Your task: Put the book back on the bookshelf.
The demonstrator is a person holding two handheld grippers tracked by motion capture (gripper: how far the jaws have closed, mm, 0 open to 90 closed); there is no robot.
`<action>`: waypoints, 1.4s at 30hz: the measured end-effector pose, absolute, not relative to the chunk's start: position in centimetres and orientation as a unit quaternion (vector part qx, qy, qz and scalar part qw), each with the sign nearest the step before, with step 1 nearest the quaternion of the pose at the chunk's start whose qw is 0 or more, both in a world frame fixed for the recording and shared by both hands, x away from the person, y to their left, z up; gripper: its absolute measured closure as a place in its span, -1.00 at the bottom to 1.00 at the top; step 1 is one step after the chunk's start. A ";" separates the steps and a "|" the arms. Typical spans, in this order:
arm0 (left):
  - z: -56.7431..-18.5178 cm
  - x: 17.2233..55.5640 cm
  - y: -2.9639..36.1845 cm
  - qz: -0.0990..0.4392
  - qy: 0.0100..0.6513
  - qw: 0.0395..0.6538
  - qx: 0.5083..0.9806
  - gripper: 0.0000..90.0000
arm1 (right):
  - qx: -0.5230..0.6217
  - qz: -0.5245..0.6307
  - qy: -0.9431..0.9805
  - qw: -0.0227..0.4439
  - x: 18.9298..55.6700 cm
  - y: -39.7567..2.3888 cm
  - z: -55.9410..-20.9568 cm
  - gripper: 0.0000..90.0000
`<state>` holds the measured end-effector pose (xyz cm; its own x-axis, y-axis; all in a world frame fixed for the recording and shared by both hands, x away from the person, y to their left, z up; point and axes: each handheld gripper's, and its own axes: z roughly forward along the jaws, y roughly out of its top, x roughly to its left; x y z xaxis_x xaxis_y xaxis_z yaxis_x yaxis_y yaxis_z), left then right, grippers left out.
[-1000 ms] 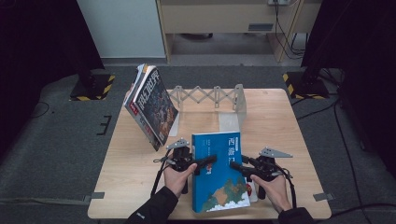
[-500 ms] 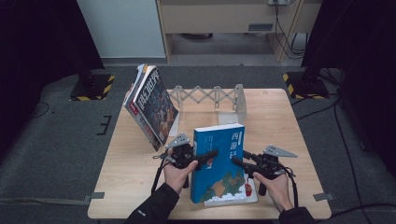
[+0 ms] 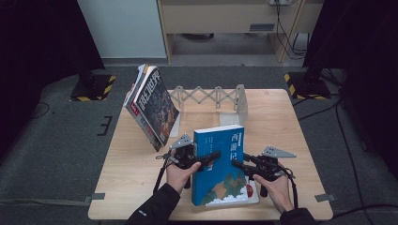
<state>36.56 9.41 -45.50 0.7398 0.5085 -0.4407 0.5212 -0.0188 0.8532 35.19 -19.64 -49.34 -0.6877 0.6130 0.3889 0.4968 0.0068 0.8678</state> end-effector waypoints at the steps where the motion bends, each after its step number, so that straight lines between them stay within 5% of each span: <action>1: -45.5 36.6 9.4 -0.005 0.361 0.599 0.715 0.25 | 0.390 0.586 0.708 0.049 35.2 -19.6 -49.3 0.06; 12: -44.5 36.2 9.8 -0.018 0.382 0.600 0.703 0.34 | 0.387 0.606 0.694 0.041 35.2 -19.8 -49.3 -0.05; 19: -42.4 35.7 10.8 -0.007 0.367 0.612 0.701 0.34 | 0.409 0.610 0.674 0.075 35.5 -21.9 -48.8 -0.20; 29: -40.3 35.5 12.5 0.027 0.362 0.621 0.695 0.34 | 0.465 0.488 0.720 0.168 36.1 -25.5 -49.9 -0.27; 42: -38.3 35.5 14.7 0.081 0.375 0.615 0.689 0.34 | 0.499 0.364 0.764 0.186 36.9 -27.5 -52.1 -0.45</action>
